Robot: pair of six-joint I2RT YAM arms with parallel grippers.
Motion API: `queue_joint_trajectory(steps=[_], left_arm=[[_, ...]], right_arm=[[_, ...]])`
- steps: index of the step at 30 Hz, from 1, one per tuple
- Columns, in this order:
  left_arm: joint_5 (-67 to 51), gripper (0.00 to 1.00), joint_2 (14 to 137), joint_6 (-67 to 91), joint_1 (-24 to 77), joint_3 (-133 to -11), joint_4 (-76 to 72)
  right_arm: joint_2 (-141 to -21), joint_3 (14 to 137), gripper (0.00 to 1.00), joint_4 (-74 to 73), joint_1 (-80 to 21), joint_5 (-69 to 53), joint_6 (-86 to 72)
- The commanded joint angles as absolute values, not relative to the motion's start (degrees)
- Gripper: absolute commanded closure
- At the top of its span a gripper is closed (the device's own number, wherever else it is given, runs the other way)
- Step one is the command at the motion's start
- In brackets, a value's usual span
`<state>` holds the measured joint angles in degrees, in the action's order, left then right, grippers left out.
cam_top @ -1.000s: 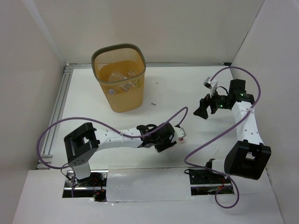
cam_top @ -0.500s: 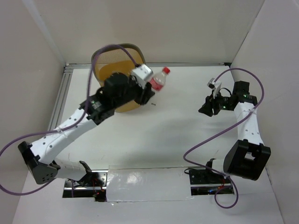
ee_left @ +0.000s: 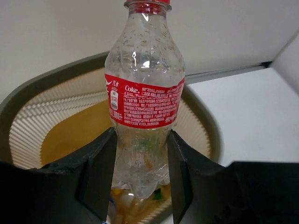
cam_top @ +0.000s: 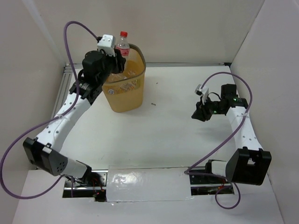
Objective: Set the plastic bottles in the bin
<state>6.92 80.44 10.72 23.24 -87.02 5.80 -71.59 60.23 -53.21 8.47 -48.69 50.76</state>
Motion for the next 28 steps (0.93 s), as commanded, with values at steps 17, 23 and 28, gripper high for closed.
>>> queue_joint_trajectory(steps=[17, 23, 28], left_arm=[[8.1, 0.0, 75.2, 1.9, 39.8, -96.9, 8.4], [-8.1, 0.0, 63.8, 9.3, 46.3, -76.6, 9.3], [-5.3, 0.0, 54.9, 16.1, 50.5, -55.2, 5.8]], right_arm=[[-67.2, 59.6, 0.0, -43.3, 9.3, -37.0, 31.3], [-63.5, 60.6, 0.0, -39.0, 12.0, -30.6, 22.3], [-59.8, 58.6, 0.0, -34.4, 13.1, -26.3, 19.3]])
